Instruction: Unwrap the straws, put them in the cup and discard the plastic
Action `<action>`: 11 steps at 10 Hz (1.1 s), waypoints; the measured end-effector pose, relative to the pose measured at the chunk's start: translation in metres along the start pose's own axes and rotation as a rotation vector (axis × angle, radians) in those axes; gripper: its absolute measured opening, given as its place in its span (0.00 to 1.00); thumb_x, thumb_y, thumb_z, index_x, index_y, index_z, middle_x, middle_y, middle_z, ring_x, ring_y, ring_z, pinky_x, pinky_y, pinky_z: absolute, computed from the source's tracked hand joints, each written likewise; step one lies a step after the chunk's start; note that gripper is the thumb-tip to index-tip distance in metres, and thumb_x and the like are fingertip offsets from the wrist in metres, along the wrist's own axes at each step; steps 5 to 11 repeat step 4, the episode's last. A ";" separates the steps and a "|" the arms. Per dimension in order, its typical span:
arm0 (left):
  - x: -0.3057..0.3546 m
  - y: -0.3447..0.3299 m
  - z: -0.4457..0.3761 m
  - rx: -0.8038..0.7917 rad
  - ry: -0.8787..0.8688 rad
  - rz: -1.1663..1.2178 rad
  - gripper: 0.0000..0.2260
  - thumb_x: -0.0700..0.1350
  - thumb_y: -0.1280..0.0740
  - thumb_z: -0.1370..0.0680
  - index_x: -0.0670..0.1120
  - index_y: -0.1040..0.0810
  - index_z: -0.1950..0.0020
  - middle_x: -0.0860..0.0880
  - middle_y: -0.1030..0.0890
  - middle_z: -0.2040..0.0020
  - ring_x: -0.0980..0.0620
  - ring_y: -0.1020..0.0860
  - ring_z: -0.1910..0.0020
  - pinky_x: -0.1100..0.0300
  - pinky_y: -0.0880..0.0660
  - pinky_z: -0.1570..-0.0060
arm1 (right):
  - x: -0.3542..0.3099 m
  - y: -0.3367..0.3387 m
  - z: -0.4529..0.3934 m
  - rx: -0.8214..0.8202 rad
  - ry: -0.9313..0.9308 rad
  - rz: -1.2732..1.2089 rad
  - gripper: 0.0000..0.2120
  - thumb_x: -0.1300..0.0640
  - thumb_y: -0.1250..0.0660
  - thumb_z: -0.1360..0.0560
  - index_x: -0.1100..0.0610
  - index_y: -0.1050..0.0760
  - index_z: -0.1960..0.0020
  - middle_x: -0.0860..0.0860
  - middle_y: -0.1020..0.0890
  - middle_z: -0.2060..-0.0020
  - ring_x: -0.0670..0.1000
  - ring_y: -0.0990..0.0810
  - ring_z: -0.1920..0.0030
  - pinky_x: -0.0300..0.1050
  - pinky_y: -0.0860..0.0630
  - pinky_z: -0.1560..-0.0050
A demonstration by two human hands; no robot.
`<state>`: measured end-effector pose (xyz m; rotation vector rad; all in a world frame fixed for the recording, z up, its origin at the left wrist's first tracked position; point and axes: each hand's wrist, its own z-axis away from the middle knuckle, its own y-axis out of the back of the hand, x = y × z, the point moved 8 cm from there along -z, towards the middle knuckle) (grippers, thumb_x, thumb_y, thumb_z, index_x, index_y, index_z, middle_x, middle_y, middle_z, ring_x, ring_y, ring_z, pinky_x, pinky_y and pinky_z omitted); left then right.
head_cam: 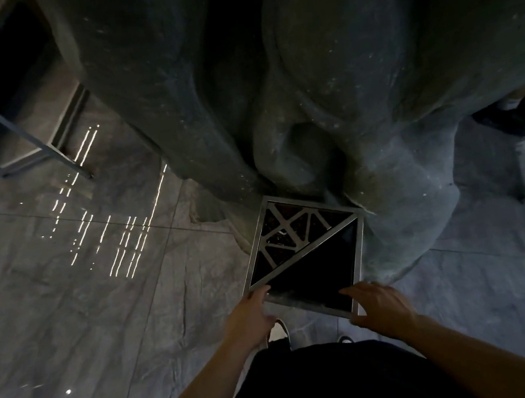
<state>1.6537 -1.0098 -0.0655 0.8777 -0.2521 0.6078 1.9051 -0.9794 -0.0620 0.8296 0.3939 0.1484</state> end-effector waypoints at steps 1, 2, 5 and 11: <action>-0.010 0.005 0.012 0.047 0.017 0.034 0.33 0.45 0.29 0.27 0.53 0.37 0.25 0.45 0.25 0.35 0.46 0.23 0.41 0.51 0.24 0.42 | -0.003 0.012 0.001 0.026 0.059 0.025 0.28 0.40 0.38 0.26 0.44 0.36 0.28 0.46 0.28 0.31 0.50 0.28 0.34 0.48 0.28 0.36; -0.017 0.007 0.028 0.081 0.046 0.042 0.33 0.45 0.29 0.27 0.53 0.38 0.24 0.45 0.26 0.36 0.45 0.22 0.41 0.50 0.24 0.43 | -0.007 0.013 0.002 0.016 0.107 0.047 0.27 0.41 0.38 0.26 0.45 0.35 0.28 0.46 0.27 0.32 0.49 0.28 0.34 0.47 0.29 0.37; -0.022 0.012 0.068 0.236 0.072 0.210 0.25 0.47 0.31 0.24 0.52 0.31 0.28 0.47 0.25 0.36 0.49 0.22 0.44 0.57 0.25 0.44 | -0.019 0.034 0.008 0.009 0.250 0.113 0.23 0.42 0.39 0.24 0.46 0.31 0.31 0.46 0.25 0.34 0.47 0.27 0.36 0.43 0.30 0.36; -0.022 0.012 0.068 0.236 0.072 0.210 0.25 0.47 0.31 0.24 0.52 0.31 0.28 0.47 0.25 0.36 0.49 0.22 0.44 0.57 0.25 0.44 | -0.019 0.034 0.008 0.009 0.250 0.113 0.23 0.42 0.39 0.24 0.46 0.31 0.31 0.46 0.25 0.34 0.47 0.27 0.36 0.43 0.30 0.36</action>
